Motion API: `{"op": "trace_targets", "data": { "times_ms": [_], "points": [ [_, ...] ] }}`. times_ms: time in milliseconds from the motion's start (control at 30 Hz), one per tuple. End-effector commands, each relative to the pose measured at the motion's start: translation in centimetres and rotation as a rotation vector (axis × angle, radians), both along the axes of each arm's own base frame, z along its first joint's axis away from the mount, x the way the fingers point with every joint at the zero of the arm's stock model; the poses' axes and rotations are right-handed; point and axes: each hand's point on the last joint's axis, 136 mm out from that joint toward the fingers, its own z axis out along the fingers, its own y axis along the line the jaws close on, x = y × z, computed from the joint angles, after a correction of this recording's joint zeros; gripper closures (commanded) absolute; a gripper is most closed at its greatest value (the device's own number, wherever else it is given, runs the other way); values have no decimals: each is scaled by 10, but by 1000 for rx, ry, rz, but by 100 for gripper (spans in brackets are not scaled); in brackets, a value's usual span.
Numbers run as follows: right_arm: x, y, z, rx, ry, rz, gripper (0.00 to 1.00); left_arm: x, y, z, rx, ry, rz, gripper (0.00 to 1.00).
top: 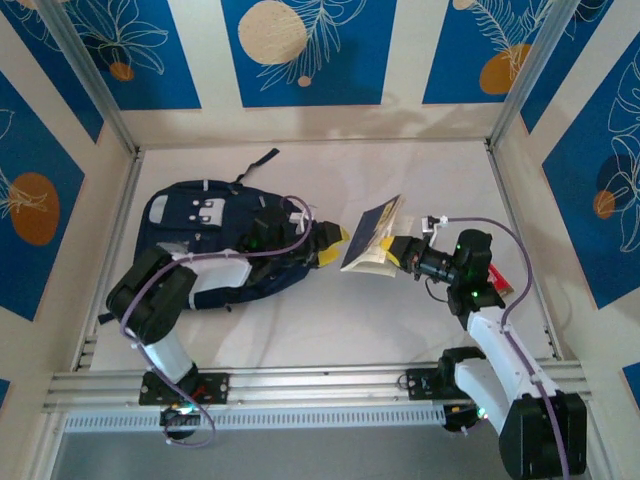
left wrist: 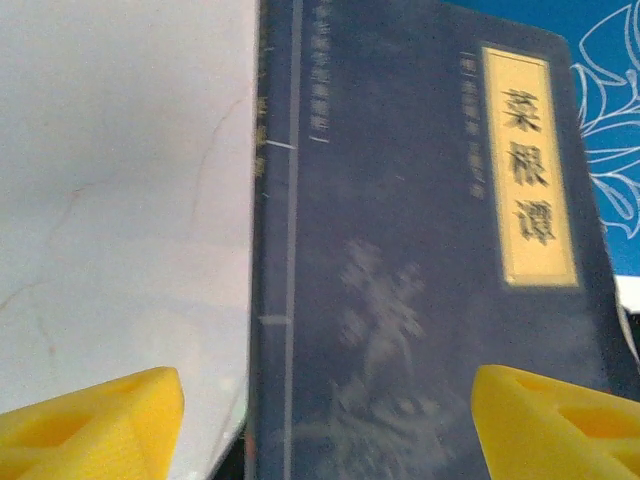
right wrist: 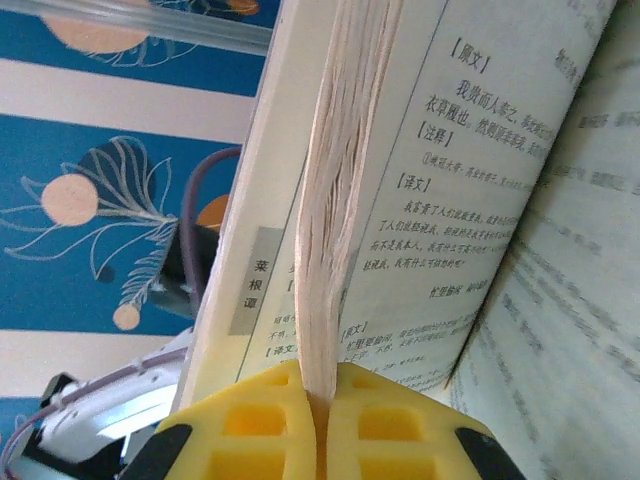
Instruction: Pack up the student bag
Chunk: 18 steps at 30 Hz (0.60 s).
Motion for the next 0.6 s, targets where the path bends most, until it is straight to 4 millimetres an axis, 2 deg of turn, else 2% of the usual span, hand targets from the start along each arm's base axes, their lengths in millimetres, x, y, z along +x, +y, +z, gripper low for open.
{"op": "trace_targets", "data": {
  "times_ms": [0, 200, 333, 433, 567],
  "points": [
    [-7, 4, 17, 34, -60, 18, 100, -9, -13, 19, -103, 2, -55, 25],
    [-12, 6, 27, 53, -87, 22, 100, -14, -20, 16, -130, 21, -74, 24],
    [-15, 7, 24, 55, -83, 25, 100, -12, -23, 21, -194, 54, -58, 24],
    [-17, 8, 18, 53, -73, 27, 100, -9, -24, 29, -245, 68, -45, 30],
    [-20, 8, 8, 39, -61, 35, 100, -7, -23, 42, -279, 46, -43, 45]
  ]
}}
